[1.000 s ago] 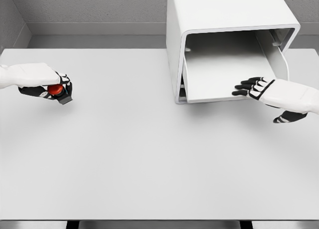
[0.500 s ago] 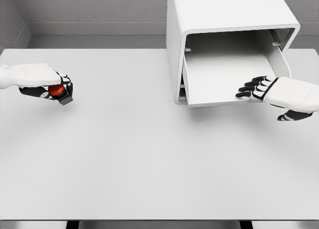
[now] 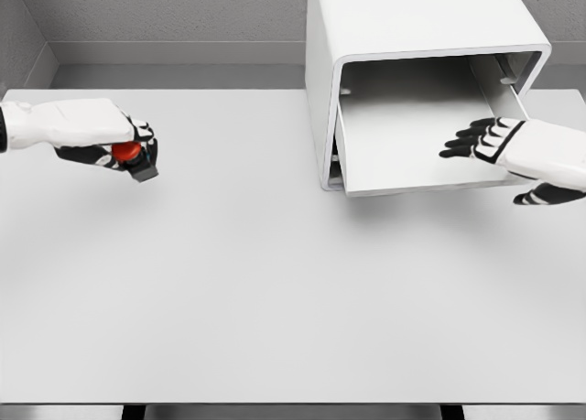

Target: Slide open multi-storey tabletop storage cabinets and put open load switch and slide close multi-storey tabletop storage cabinets

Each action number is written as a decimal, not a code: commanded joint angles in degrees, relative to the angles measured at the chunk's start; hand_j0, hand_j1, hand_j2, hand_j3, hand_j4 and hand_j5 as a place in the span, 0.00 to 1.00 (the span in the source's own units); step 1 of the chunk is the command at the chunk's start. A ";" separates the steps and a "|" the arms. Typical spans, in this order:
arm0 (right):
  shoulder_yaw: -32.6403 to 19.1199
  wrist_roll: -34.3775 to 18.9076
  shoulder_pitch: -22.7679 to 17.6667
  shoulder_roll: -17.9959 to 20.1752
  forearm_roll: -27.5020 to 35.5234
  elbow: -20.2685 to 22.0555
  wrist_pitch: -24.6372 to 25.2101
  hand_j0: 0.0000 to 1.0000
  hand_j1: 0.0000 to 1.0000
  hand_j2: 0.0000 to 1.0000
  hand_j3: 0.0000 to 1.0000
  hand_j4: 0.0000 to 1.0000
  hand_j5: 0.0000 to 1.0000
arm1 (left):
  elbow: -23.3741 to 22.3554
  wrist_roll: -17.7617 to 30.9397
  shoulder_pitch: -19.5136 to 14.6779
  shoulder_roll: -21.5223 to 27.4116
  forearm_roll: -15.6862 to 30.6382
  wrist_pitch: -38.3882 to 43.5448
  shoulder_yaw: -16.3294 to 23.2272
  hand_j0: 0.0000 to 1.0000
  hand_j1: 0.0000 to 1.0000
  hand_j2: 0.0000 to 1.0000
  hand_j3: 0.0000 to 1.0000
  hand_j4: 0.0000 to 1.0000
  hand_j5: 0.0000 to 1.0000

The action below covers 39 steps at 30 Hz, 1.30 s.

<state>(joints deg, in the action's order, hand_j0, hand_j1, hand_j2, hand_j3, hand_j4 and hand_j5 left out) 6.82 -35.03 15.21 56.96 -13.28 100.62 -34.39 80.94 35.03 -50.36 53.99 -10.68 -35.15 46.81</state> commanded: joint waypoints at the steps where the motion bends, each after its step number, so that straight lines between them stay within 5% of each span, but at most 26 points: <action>1: -3.04 0.03 -0.09 0.51 3.08 0.01 -0.61 1.00 1.00 1.00 1.00 1.00 1.00 | 2.12 -0.03 -0.35 -0.11 1.80 0.15 -0.05 0.36 0.36 0.36 0.36 0.36 0.36; 4: -7.70 0.03 -0.88 1.83 6.51 0.01 -0.61 1.00 1.00 1.00 1.00 1.00 1.00 | 7.74 -0.03 -2.81 -0.98 3.99 0.15 -0.05 0.34 0.34 0.34 0.34 0.34 0.34; 8: -16.57 0.03 -5.45 4.12 11.69 0.01 -0.61 1.00 1.00 1.00 1.00 1.00 1.00 | 8.71 -0.03 -5.53 -3.98 7.34 0.15 -0.05 0.34 0.34 0.34 0.34 0.34 0.34; 17: -40.92 0.03 -26.36 3.50 14.95 -0.08 -0.61 1.00 1.00 1.00 1.00 1.00 1.00 | 8.27 -0.03 -8.17 -9.25 10.33 0.15 -0.14 0.31 0.31 0.31 0.31 0.31 0.31; 22: -51.74 0.03 -36.03 -1.06 14.95 -0.52 -0.61 1.00 1.00 1.00 1.00 1.00 1.00 | 6.96 -0.03 -9.14 -15.22 9.45 0.15 -0.14 0.27 0.27 0.27 0.27 0.27 0.27; 30: -52.53 0.03 -45.00 -4.49 12.14 -1.75 -0.61 1.00 1.00 1.00 1.00 1.00 1.00 | 2.47 -0.03 -12.74 -26.65 7.34 0.15 -0.05 0.24 0.24 0.24 0.24 0.24 0.24; 33: -51.56 0.03 -49.13 -4.93 11.08 -1.57 -0.61 0.54 0.54 0.54 0.54 0.54 0.54 | 2.47 -0.03 -13.36 -28.94 6.99 0.15 -0.05 0.24 0.24 0.24 0.24 0.24 0.24; 36: -45.68 0.03 -50.36 -4.67 9.94 -0.08 -0.61 0.53 0.53 0.53 0.53 0.53 0.53 | 2.03 -0.03 -15.47 -31.31 6.99 0.15 0.82 0.24 0.24 0.24 0.24 0.24 0.24; 39: -42.25 0.03 -50.28 -4.23 9.85 0.01 -0.61 0.53 0.53 0.53 0.53 0.53 0.53 | -6.14 -0.03 -16.52 -38.07 2.07 0.15 2.58 0.24 0.24 0.24 0.24 0.24 0.24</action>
<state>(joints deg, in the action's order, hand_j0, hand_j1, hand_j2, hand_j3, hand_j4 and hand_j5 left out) -38.16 -35.02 -35.07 52.52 -3.44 100.32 -35.17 78.60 35.06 -66.97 19.59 -6.64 -35.25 48.51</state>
